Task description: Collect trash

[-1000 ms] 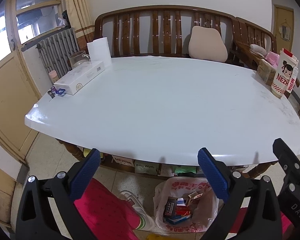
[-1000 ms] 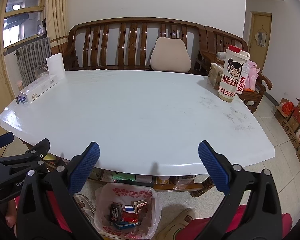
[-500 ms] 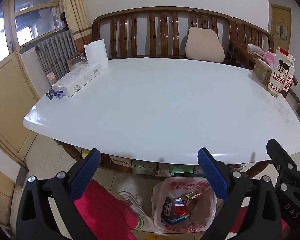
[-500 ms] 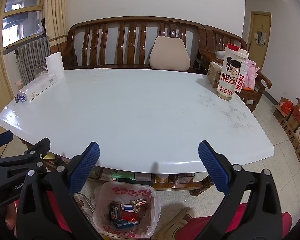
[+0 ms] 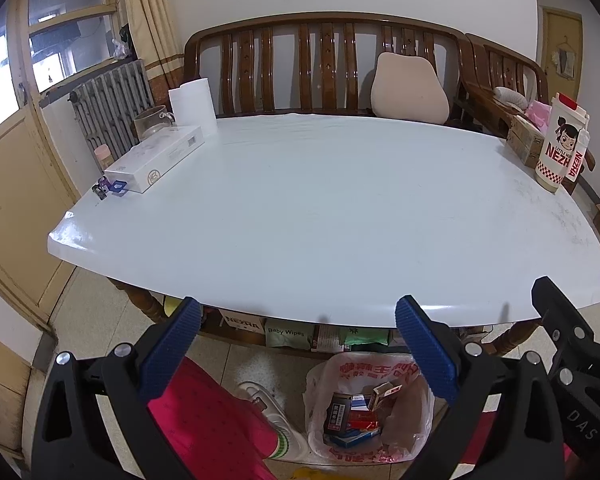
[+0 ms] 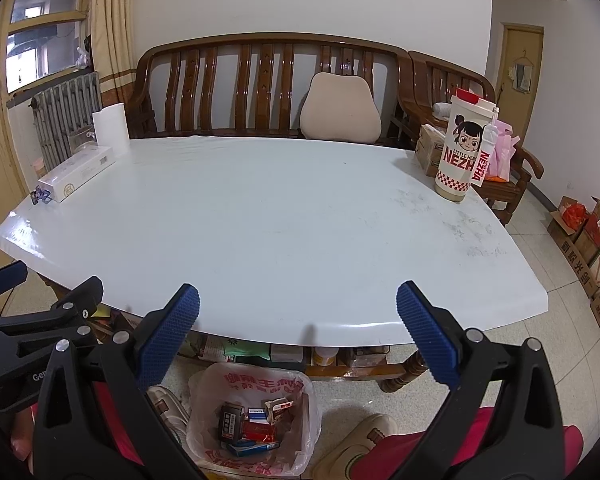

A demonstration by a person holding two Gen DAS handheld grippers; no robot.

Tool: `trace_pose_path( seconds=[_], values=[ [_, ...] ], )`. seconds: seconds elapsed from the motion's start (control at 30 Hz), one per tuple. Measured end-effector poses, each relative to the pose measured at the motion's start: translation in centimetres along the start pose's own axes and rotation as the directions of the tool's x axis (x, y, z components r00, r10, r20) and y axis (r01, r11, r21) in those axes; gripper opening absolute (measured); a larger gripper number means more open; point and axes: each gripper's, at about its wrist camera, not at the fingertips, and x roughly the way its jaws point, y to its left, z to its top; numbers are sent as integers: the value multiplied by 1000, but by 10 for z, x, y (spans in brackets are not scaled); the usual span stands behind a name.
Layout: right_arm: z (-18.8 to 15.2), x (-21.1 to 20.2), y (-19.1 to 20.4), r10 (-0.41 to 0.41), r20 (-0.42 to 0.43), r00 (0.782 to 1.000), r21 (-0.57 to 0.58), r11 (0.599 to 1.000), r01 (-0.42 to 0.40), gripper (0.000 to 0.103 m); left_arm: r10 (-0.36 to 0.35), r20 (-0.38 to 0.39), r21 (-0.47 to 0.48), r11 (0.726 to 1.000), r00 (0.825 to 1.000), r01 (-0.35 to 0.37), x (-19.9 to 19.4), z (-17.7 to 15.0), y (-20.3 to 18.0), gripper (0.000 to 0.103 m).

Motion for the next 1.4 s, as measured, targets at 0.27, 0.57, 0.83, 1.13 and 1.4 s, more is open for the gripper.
trace_pose_path(
  seconds=[0.27,0.57,0.83,1.13,1.4],
  values=[
    [0,0,1,-1,0,1000,0,1000,1,97,-3,-5,1,1000,1000,3,0,0,1,95],
    [0,0,1,-1,1,1000,-1,1000,1,97,2,4,1,1000,1000,-2,0,-1,2,95],
    [0,-1,1,-1,2,1000,-1,1000,1,97,5,7,3,1000,1000,-5,-1,0,3,95],
    [0,-1,0,4,2,1000,-3,1000,-4,97,3,3,0,1000,1000,-3,-1,-2,2,95],
    [0,-3,-2,3,3,1000,-4,1000,-3,97,5,9,-7,1000,1000,-5,0,-1,3,95]
  ],
)
